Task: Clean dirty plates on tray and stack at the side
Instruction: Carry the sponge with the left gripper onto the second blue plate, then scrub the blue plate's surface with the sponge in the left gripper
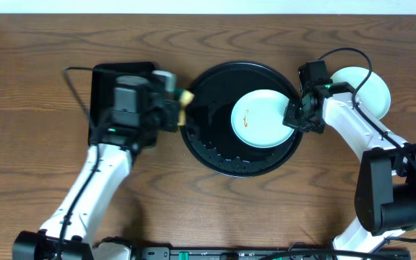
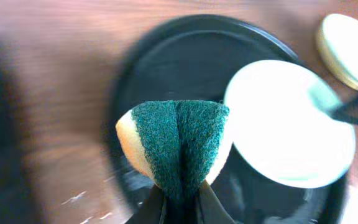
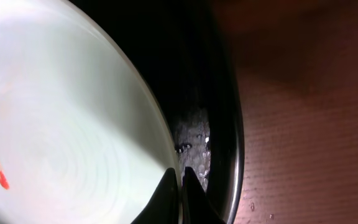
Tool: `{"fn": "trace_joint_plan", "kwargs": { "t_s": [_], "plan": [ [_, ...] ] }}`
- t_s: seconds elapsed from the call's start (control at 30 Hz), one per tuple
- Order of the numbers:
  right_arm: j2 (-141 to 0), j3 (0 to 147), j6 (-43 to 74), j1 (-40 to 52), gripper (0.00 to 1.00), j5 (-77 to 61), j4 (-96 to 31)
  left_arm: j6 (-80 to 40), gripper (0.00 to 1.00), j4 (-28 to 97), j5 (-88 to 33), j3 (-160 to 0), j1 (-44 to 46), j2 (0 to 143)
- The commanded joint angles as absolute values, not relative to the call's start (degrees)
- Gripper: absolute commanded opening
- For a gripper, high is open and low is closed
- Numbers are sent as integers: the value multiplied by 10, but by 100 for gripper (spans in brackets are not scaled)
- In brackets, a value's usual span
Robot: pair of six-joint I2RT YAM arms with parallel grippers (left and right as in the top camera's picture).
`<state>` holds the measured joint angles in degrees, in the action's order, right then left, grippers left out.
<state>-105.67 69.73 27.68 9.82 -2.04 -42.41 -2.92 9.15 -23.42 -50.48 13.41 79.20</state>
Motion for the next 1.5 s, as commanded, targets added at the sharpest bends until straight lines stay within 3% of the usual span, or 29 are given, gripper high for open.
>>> {"fn": "trace_joint_plan", "kwargs": {
  "t_s": [0.0, 0.4, 1.47],
  "plan": [
    [-1051, 695, 223, 119, 1, -6, -406, -36, 8, 61, -223, -509, 194, 800],
    [-1051, 695, 221, 140, 1, -6, -398, -83, 8, -96, -173, -509, 320, 947],
    [-1051, 695, 222, 140, 1, -7, -399, -80, 8, -199, -130, -509, 352, 1047]
  ]
}}
